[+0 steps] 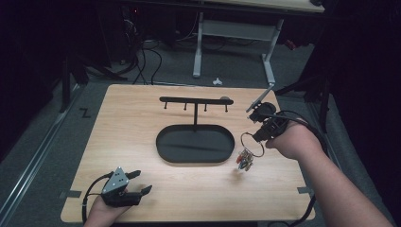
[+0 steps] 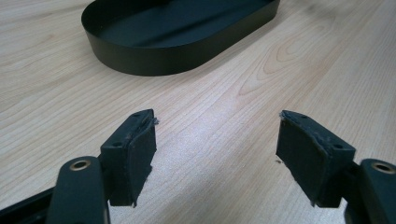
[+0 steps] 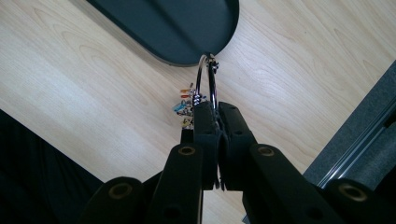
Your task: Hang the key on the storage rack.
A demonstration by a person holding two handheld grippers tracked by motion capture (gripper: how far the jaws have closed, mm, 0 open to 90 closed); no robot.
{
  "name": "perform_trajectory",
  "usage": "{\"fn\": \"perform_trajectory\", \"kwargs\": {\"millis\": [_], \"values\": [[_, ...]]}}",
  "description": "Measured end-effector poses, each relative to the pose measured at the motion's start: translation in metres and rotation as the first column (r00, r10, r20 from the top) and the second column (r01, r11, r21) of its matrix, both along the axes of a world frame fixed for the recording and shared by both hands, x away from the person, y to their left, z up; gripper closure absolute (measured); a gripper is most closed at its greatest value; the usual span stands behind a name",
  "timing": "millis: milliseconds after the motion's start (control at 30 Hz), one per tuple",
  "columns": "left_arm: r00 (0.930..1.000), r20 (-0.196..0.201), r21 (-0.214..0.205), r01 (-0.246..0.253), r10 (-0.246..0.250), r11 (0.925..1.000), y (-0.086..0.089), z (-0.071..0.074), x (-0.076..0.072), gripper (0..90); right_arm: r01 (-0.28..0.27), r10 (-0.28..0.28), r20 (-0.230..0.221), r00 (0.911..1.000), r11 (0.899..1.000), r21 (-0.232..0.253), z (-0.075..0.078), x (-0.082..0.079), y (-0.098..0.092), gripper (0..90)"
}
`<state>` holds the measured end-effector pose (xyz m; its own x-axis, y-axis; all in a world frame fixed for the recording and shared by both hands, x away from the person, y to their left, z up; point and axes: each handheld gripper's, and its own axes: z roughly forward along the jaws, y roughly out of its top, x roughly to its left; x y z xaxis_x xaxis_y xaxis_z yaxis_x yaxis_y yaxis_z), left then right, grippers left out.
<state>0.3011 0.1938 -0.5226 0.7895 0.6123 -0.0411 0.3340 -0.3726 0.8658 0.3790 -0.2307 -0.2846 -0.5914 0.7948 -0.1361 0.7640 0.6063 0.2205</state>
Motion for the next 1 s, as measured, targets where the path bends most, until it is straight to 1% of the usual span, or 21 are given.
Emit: {"fn": "perform_trajectory", "kwargs": {"millis": [33, 267, 300, 433, 533, 600, 633, 733, 767, 800, 833, 1000], "values": [[1.0, 0.005, 0.0, -0.005, 0.005, 1.0, 0.0, 0.0, 0.0, 28.4, 0.0, 0.0, 0.0, 1.0, 1.0, 0.0, 0.0, 0.0, 0.0, 87.5], [0.9999, 0.005, -0.015, -0.015, 0.015, 0.9998, 0.002, 0.001, 0.0, 28.2, -0.012, 0.012, 0.0, 0.9999, 1.0, 0.001, 0.002, 0.006, 0.008, 87.5], [0.9999, 0.007, -0.017, -0.015, 0.015, 0.9997, 0.002, 0.001, 0.0, 28.1, -0.005, 0.005, -0.001, 1.0, 1.0, -0.001, 0.002, 0.007, 0.009, 87.5], [0.9999, 0.007, -0.02, -0.012, 0.013, 0.9997, 0.003, 0.001, 0.0, 27.6, -0.017, 0.018, 0.012, 0.9998, 1.0, -0.009, 0.006, 0.012, 0.014, 87.5], [0.9999, 0.009, -0.024, -0.014, 0.014, 0.9996, 0.003, 0.001, 0.0, 27.6, -0.024, 0.024, 0.019, 0.9995, 1.0, -0.006, 0.009, 0.014, 0.018, 87.5], [0.9999, 0.007, -0.023, -0.014, 0.014, 0.9997, 0.002, 0.001, 0.0, 27.6, -0.013, 0.013, 0.018, 0.9998, 1.0, -0.004, 0.011, 0.015, 0.022, 87.5], [0.9999, 0.006, -0.021, -0.012, 0.012, 0.9997, 0.002, 0.001, 0.0, 27.6, -0.03, 0.031, 0.024, 0.9992, 1.0, -0.005, 0.011, 0.017, 0.022, 87.5], [0.9999, 0.009, -0.021, -0.012, 0.012, 0.9997, 0.002, 0.001, -0.001, 27.8, -0.024, 0.025, 0.02, 0.9995, 1.0, -0.004, 0.012, 0.02, 0.026, 87.5], [0.9999, 0.009, -0.021, -0.012, 0.012, 0.9997, 0.002, 0.001, -0.001, 27.9, -0.038, 0.038, 0.023, 0.999, 0.999, -0.007, 0.012, 0.022, 0.027, 87.6], [0.9999, 0.009, -0.02, -0.013, 0.013, 0.9997, 0.002, 0.001, -0.001, 27.9, -0.036, 0.036, 0.023, 0.9991, 0.999, -0.006, 0.012, 0.023, 0.029, 87.5], [0.9999, 0.009, -0.02, -0.014, 0.014, 0.9997, 0.002, 0.001, -0.001, 27.9, -0.045, 0.045, 0.025, 0.9987, 0.999, -0.007, 0.012, 0.025, 0.03, 87.5], [0.9999, 0.008, -0.02, -0.013, 0.013, 0.9997, 0.002, 0.001, 0.0, 28.0, -0.045, 0.045, 0.026, 0.9986, 0.999, 0.002, 0.012, 0.031, 0.036, 87.5]]}}
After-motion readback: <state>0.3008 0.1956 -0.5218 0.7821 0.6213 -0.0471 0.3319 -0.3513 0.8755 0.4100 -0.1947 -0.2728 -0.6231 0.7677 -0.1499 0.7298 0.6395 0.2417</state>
